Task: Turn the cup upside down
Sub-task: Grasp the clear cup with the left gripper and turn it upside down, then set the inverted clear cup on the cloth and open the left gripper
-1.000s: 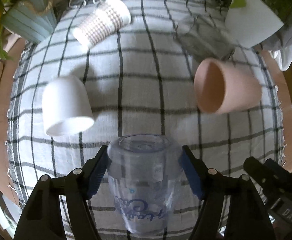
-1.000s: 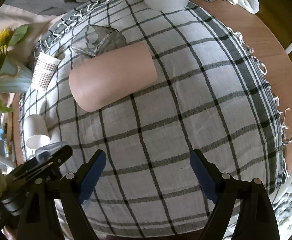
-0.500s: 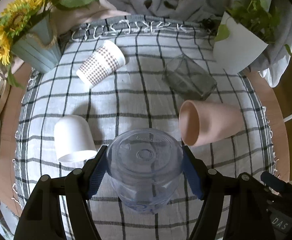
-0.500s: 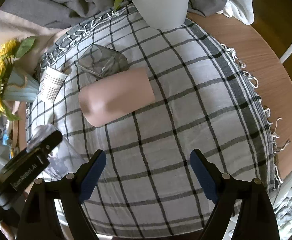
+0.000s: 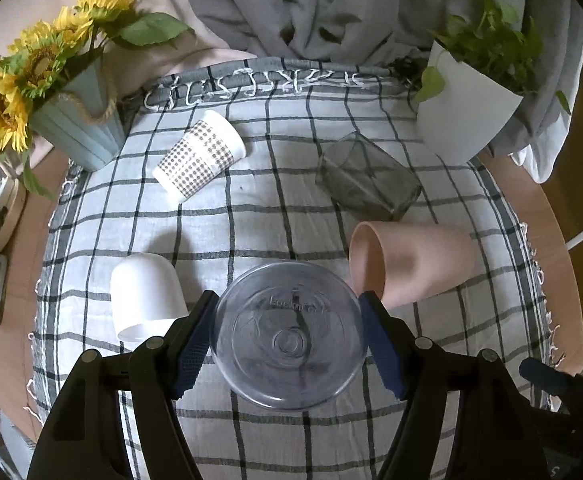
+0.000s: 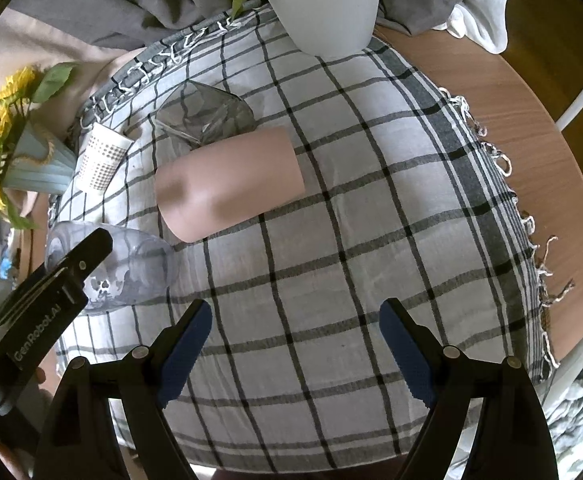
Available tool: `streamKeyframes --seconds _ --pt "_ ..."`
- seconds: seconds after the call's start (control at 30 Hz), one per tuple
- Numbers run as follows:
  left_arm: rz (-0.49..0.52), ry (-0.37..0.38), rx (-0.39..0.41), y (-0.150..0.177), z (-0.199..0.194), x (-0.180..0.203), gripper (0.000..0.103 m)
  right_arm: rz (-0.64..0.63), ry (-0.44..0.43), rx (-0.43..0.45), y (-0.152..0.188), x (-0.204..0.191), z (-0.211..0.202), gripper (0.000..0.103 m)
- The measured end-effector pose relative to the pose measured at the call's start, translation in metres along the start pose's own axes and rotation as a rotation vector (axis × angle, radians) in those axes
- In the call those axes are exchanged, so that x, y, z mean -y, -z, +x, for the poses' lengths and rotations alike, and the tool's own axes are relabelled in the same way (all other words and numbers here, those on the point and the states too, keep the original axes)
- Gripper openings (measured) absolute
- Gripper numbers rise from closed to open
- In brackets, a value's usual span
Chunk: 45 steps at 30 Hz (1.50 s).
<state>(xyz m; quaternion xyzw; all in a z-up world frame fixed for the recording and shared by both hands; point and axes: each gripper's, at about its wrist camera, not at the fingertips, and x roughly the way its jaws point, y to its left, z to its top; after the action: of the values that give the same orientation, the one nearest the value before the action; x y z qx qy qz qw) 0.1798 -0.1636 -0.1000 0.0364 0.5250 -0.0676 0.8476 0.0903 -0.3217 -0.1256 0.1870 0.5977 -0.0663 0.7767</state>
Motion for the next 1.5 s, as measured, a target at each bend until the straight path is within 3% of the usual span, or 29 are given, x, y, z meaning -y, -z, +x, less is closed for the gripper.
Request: streamKeyframes --seconds 0.43,1.33,1.5 --pt "-0.007 0.018 -0.029 -0.02 0.014 -0.001 0.071 0.028 -0.004 0.012 -0.007 -0.002 -0.001 0.086" --pt "-0.009 0.024 -0.06 -0.017 0.022 0.0 0.071 0.02 0.007 0.008 -0.008 -0.007 0.004 0.086" --pt "-0.009 0.008 -0.059 -0.018 0.021 -0.001 0.083 0.012 0.008 0.015 -0.011 -0.009 0.002 0.086"
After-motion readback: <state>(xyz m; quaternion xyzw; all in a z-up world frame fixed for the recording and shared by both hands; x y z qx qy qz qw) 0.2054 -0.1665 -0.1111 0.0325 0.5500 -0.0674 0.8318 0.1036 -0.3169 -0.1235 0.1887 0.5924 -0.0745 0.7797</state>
